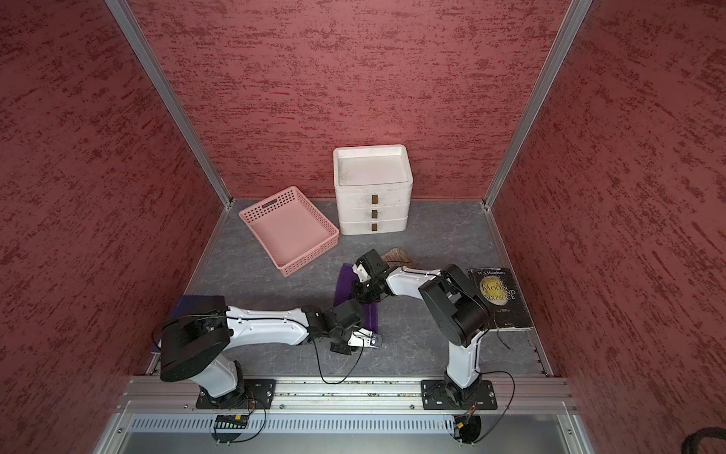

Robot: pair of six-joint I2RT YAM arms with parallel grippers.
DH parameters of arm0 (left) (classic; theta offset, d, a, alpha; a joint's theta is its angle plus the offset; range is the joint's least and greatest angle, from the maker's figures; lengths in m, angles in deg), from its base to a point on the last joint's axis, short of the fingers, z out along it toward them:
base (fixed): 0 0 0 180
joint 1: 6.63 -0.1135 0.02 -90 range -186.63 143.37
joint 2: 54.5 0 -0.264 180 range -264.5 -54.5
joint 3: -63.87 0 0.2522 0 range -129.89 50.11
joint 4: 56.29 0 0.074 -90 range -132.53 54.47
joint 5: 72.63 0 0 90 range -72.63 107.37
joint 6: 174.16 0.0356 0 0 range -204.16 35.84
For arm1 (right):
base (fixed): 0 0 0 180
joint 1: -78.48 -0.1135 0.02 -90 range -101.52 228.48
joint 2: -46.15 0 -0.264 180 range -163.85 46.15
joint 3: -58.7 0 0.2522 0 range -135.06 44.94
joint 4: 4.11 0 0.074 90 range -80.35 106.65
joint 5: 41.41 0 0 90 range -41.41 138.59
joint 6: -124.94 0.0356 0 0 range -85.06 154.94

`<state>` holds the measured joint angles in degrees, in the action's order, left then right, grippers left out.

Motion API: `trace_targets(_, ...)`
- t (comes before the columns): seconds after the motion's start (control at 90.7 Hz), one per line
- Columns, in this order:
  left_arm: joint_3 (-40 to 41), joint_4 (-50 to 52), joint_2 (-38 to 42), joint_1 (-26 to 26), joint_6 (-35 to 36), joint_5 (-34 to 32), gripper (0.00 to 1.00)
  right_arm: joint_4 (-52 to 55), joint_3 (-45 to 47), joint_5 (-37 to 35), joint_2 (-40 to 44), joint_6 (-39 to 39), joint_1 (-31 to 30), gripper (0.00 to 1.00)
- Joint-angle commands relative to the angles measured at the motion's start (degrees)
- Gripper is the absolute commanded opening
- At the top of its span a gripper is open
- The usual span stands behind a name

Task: Fold the square dishcloth
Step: Fold the cleaning item at the center of the board.

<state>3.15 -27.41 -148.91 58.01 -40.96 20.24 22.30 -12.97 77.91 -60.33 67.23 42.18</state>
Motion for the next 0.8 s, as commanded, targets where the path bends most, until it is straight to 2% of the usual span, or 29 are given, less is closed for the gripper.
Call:
trace_targets(0.0, 3.22, 5.49, -0.97, -0.18, 1.45, -0.77, 0.22, 1.98, 0.29, -1.74, 2.79, -0.88, -0.66, 0.18)
trace_targets(0.11, 4.48, 8.83, 2.87, -0.30, 1.71, 0.28, 0.07, 4.06, -1.28, -2.24, 5.08, -2.12, -2.39, 0.25)
trace_targets(0.198, 4.33, 13.95, 7.55, -0.26, 1.36, 3.29, 0.00, 4.83, -1.95, -3.31, 8.22, -2.15, -4.40, 0.28)
trace_targets(0.452, 2.44, 28.58, 21.29, -0.30, 0.71, 15.88, 0.00, 0.75, 3.37, -6.55, 15.65, 3.03, -15.43, 0.32)
trace_targets(0.606, 1.14, 34.18, 24.37, -0.31, 1.00, 18.43, 0.00, -3.10, 8.89, -8.12, 15.21, 7.60, -20.91, 0.30)
trace_targets(0.793, 0.10, 36.13, 24.85, -0.05, 2.37, 17.61, 0.00, -6.24, 14.46, -8.09, 13.19, 12.09, -25.35, 0.28)
